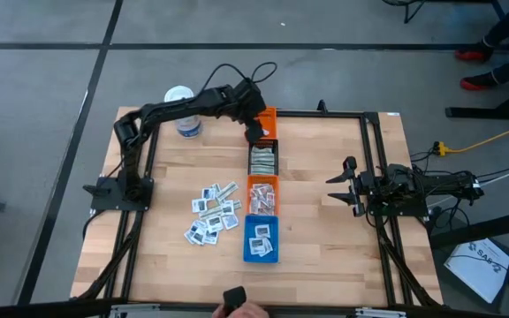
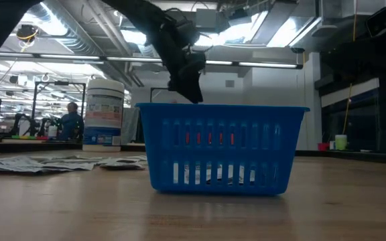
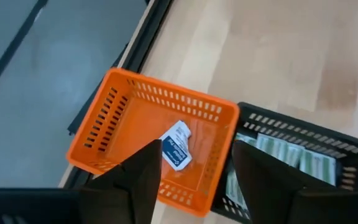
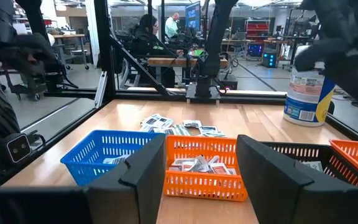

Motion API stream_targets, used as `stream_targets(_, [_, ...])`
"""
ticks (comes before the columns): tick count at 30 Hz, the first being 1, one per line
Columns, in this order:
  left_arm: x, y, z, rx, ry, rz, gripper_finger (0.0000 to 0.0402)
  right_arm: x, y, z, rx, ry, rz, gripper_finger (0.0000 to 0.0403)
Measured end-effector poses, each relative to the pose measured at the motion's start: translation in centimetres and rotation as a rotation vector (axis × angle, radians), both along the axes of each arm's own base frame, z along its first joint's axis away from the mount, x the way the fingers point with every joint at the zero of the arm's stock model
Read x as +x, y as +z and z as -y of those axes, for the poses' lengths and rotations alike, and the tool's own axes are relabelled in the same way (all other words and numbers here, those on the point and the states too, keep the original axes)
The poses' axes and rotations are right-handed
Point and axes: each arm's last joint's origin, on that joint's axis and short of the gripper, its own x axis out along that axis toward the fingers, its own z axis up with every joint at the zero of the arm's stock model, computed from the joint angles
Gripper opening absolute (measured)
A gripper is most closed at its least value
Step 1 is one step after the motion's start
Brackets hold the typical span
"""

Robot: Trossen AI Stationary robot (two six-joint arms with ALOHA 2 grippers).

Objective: Pick & Place First Aid Supplies
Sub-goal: Put the green bandage into the black bin

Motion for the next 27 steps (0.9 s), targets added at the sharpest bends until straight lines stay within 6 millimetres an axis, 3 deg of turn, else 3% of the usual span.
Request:
stream_targets(8, [-0.3,1.8,1.9,0.027,-0.069,-0.003,0.0179,0.0,0.0,0.0,0.0,0.0,0.0,0.0195])
stream_targets(14, [-0.4,2.6,4.7,0.0,-0.13,-0.053,0.017,0.0,0.0,0.0,0.0,0.0,0.0,0.0195])
stream_targets(27, [-0.9,3.2,15.1,-0.045,-0.346,-0.189,0.0168,0.0,0.0,0.0,0.0,0.0,0.0,0.0195])
